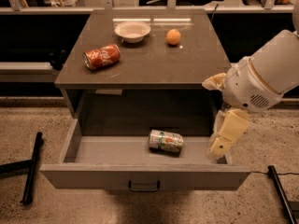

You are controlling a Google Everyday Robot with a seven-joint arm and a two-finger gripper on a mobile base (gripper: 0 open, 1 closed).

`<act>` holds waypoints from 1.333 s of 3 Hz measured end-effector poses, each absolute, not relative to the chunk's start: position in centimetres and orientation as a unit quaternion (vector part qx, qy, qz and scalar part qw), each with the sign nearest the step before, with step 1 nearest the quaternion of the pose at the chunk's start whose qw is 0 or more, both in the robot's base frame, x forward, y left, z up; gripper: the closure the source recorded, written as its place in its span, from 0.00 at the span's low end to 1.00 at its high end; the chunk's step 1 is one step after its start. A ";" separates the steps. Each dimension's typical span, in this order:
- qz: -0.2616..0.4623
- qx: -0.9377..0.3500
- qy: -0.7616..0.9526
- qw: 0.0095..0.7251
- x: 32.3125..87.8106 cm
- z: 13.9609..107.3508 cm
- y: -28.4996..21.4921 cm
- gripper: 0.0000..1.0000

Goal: Pick 7up can from top drawer and place on counter

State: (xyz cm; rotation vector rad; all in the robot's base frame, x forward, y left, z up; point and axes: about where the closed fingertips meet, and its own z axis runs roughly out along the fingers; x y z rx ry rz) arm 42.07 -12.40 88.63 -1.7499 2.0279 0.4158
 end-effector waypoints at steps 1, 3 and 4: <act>0.150 -0.631 0.731 0.214 42.1 88.6 -12.4 0.00; 0.177 -0.625 0.734 0.200 44.4 80.5 -13.1 0.00; 0.164 -0.626 0.730 0.219 47.3 76.4 -13.4 0.00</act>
Offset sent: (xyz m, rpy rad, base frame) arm 0.0131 -0.0057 -0.0453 -0.0094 0.0729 -0.0076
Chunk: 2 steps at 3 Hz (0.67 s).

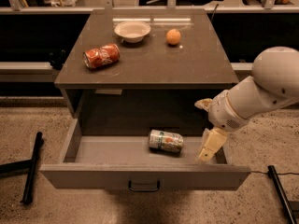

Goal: Pick 7up can from top drawer and place on counter

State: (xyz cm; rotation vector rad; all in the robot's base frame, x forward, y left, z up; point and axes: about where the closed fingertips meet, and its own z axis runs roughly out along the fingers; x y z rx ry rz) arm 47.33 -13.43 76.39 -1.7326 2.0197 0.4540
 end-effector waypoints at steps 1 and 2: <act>0.150 -0.621 0.730 0.243 51.4 72.2 -12.8 0.00; 0.150 -0.622 0.728 0.245 51.6 72.1 -12.8 0.00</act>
Offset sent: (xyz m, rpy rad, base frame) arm 0.0313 0.0048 -0.0347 0.0057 -0.0378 -0.0104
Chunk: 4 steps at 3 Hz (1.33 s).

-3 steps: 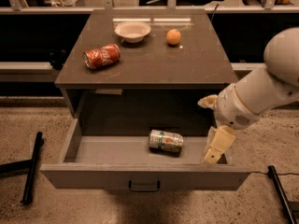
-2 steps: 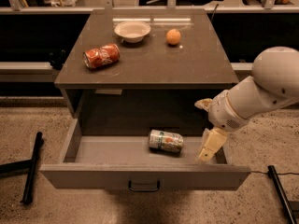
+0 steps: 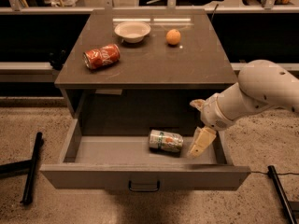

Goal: Pick 7up can from top drawer and place on counter

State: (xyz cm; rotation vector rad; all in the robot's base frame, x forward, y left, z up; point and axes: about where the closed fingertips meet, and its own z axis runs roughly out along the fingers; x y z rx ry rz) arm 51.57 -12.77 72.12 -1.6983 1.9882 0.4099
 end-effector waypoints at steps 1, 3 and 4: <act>0.153 -0.626 0.722 0.252 52.6 71.9 -12.5 0.00; 0.139 -0.639 0.711 0.259 56.9 68.2 -8.9 0.00; 0.128 -0.641 0.717 0.244 56.3 65.9 -7.2 0.00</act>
Offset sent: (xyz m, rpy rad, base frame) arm 0.0638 0.0420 -0.0300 0.0661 -0.0545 0.0908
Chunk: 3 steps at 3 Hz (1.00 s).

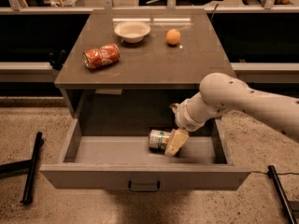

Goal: Pick 7up can from top drawer and place on counter

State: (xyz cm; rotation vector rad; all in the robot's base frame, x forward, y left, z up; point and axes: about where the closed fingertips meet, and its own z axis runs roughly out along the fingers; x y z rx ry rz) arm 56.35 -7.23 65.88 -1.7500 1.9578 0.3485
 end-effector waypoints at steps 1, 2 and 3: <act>0.126 -0.643 0.719 0.230 56.0 64.4 -6.3 0.00; 0.127 -0.639 0.726 0.218 55.7 63.1 -6.0 0.18; 0.127 -0.638 0.730 0.211 55.5 62.5 -6.1 0.41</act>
Offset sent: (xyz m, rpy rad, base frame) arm -0.0080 0.0131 -0.0408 -0.0534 0.0646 -0.0280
